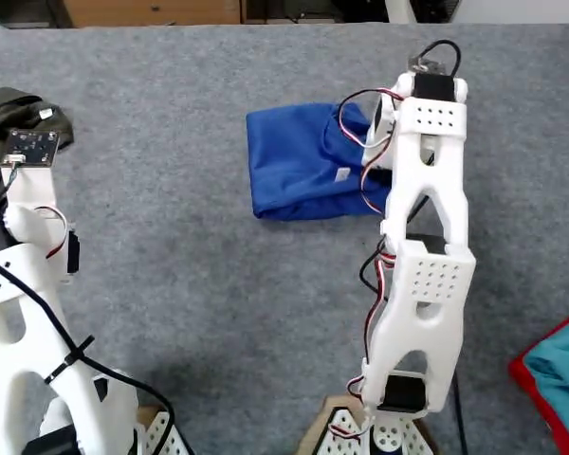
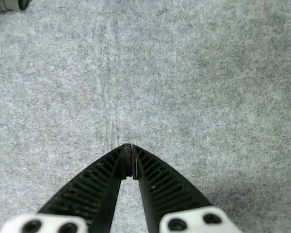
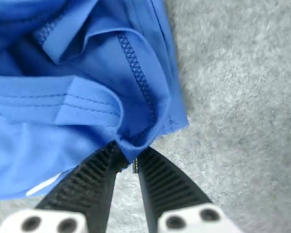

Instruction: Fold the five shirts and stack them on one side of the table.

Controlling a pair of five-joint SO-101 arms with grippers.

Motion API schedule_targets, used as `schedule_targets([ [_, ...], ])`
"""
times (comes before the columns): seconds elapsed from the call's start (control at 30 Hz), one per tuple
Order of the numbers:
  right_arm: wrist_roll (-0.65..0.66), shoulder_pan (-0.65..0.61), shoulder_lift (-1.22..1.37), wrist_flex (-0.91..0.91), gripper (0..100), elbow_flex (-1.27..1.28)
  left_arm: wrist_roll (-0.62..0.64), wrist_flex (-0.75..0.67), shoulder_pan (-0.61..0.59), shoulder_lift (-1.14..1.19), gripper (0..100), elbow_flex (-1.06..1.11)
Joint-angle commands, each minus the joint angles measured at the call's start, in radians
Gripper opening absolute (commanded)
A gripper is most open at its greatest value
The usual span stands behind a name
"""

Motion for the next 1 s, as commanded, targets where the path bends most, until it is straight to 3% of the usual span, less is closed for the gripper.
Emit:
schedule_targets([
  [0.0,0.035,0.038,-0.091,0.020,0.6,0.012,-0.006,-0.005,-0.003,-0.018,2,-0.002],
  [0.13,0.084,0.053,-0.093,0.020,2.2,0.053,-0.006,0.002,-0.003,-0.018,2,-0.002],
  [0.4,0.172,0.068,-0.099,0.020,21.6,0.119,-0.006,0.038,-0.003,-0.018,2,-0.002],
  [0.67,0.167,0.061,-0.139,-0.014,22.3,-0.139,-0.006,0.038,-0.003,-0.018,2,-0.002],
  [0.8,0.028,0.059,-0.127,-0.146,24.7,-0.236,-0.006,0.038,-0.003,-0.018,2,-0.002],
  [0.97,-0.114,-0.035,-0.013,-0.207,25.2,-0.245,-0.006,0.063,-0.003,-0.018,2,-0.002],
])
